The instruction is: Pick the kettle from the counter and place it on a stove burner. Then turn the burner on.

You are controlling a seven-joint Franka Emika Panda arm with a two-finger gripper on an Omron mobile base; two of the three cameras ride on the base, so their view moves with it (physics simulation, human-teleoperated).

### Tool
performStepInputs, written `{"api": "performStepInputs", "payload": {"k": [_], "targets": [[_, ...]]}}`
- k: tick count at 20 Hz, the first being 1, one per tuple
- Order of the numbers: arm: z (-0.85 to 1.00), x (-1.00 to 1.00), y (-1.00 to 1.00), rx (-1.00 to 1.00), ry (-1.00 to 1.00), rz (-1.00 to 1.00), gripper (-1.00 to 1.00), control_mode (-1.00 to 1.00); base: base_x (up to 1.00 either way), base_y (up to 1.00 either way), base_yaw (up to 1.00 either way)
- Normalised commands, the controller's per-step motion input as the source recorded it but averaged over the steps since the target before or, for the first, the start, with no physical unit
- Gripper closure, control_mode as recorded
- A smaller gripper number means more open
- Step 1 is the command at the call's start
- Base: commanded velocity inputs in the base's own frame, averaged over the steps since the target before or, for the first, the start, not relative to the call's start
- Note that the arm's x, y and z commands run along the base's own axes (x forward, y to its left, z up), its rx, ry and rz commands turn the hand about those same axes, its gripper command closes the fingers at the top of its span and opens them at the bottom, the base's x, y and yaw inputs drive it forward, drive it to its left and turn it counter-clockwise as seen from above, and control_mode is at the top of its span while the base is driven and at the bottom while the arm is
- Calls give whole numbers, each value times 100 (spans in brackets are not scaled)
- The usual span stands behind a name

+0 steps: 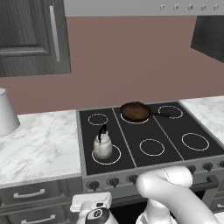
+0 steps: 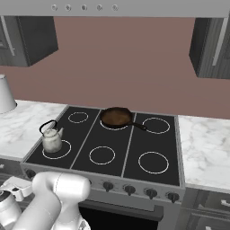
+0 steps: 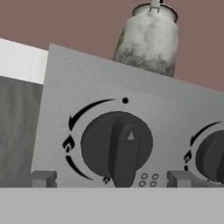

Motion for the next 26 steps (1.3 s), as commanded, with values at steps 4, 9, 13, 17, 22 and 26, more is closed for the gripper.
{"api": "performStepInputs", "payload": {"k": [4,9,13,17,22,26], "targets": [[0,1,0,0,0,0,-100,-100,0,0,0],[0,19,0,0,1,0,-100,-100,0,0,0],[0,22,0,0,2,0,-100,-100,0,0,0],[9,7,-1,2,1,0,-100,-100,0,0,0],[27,0,-11,8,0,0,-100,-100,0,0,0],[0,-1,0,0,0,0,-100,-100,0,0,0]]}}
